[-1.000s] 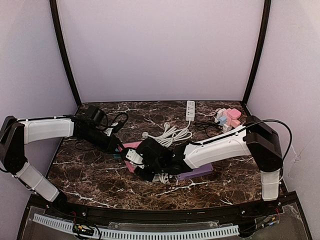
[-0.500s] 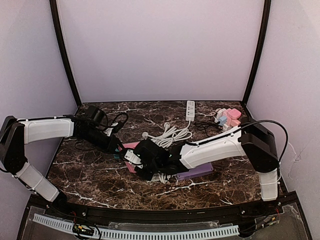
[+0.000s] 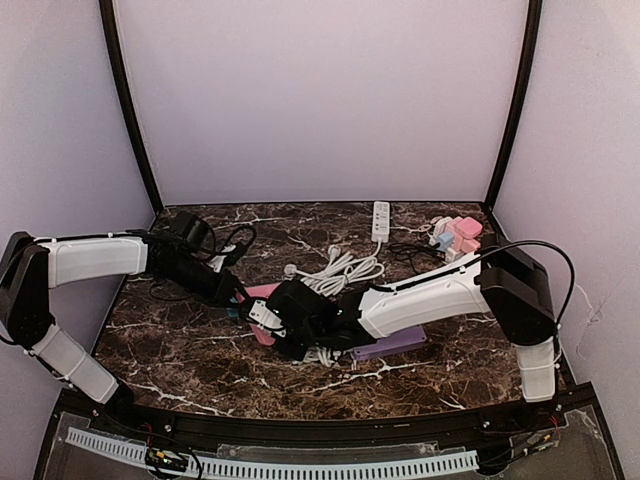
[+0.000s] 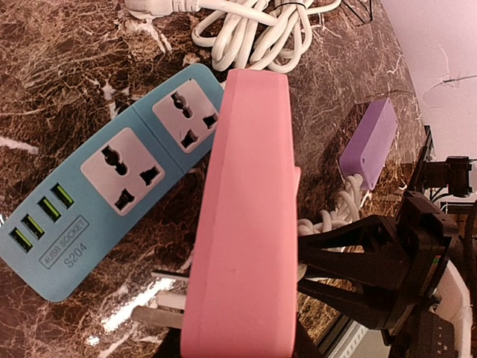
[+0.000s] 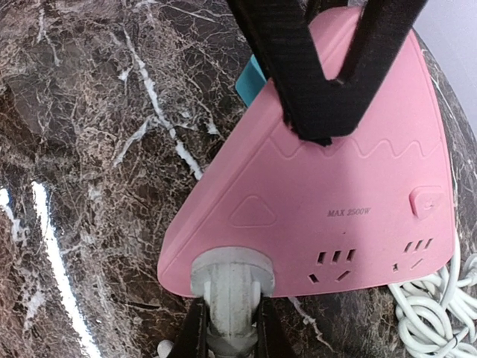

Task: Pull the plug off the socket

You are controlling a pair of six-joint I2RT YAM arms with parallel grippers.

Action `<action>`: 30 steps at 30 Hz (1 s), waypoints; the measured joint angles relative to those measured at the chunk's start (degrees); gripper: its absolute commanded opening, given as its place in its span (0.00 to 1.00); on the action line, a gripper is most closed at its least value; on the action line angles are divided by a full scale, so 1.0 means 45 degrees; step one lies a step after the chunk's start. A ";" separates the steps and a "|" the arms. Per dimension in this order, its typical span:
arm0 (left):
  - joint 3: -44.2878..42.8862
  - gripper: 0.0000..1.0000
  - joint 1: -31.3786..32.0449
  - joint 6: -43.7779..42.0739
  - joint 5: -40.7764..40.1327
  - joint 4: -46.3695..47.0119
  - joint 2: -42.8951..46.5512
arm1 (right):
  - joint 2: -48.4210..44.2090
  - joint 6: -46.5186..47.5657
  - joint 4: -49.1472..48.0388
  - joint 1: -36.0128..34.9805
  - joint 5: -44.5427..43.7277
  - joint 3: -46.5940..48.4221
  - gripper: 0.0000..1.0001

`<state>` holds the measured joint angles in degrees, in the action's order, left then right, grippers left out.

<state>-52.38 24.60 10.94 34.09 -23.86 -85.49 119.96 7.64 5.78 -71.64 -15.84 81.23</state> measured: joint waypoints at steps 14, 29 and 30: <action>0.0000 0.13 -0.0005 0.0058 0.0049 0.0078 0.0000 | -0.0311 -0.0248 -0.0831 0.0296 0.0627 -0.0665 0.00; 0.0000 0.13 0.0000 0.0529 0.0223 0.0389 -0.0049 | -0.0767 -0.1171 -0.1336 0.1263 0.3225 -0.1277 0.00; 0.0000 0.12 0.0000 0.0529 0.0219 0.0389 -0.0049 | -0.0787 -0.1175 -0.1409 0.1263 0.3206 -0.1341 0.00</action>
<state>-52.38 24.60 13.32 35.07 -22.11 -85.71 116.42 2.35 -0.56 -65.95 -1.41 75.20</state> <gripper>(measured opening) 0.277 0.135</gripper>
